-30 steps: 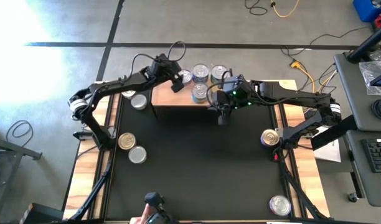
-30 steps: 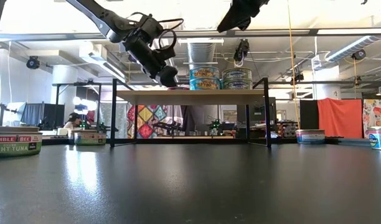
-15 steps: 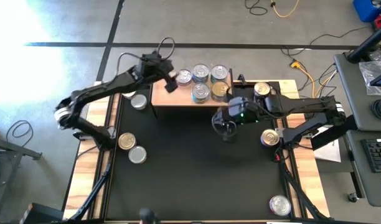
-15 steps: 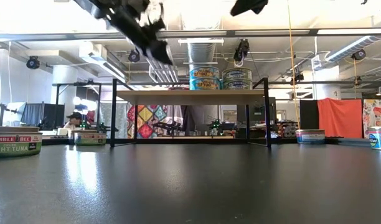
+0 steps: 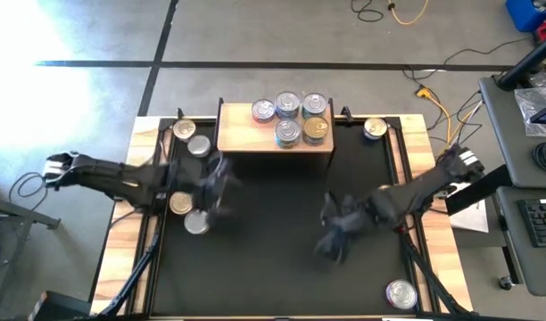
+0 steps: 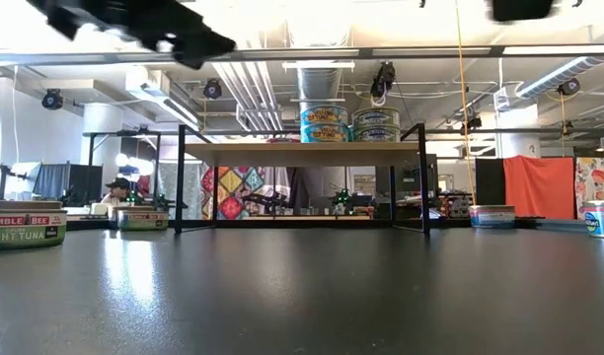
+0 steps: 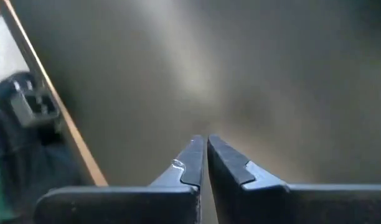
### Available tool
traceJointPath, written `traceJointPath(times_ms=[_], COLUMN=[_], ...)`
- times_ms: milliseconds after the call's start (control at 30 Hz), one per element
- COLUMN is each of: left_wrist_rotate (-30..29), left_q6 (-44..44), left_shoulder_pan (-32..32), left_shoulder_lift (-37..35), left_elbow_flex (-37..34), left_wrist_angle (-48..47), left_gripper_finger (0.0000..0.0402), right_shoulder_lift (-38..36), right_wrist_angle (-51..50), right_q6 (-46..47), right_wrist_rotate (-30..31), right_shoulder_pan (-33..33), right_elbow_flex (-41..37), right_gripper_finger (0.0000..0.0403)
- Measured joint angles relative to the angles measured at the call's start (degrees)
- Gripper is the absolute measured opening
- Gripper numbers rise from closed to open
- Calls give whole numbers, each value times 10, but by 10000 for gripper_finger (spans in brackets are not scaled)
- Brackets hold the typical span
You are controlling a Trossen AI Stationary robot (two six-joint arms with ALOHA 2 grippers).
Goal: Stack canned seafood by type on shelf
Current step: Stack the red tuna can on the top of the red tuna can on the shelf
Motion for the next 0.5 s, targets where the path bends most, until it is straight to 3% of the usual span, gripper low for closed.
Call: traceJointPath(times_ms=[200,333,433,500], left_wrist_rotate=[-25,-166,-288,-339], left_q6=[-107,-166,-167,-155], left_shoulder_pan=[-177,-305,-389,-429], left_shoulder_lift=[16,62,106,135], left_elbow_flex=[-133,-213,-246,-254], left_wrist_angle=[182,357,475,542], left_gripper_finger=[270,255,246,243], right_shoulder_lift=[84,133,149,154], right_wrist_angle=[-94,-180,-173,-144], right_q6=[273,395,474,527], right_wrist_rotate=[-136,-217,-304,-344], right_shoulder_pan=[119,182,219,245], right_elbow_flex=[0,-9,-31,-42], right_gripper_finger=[13,13,13,13])
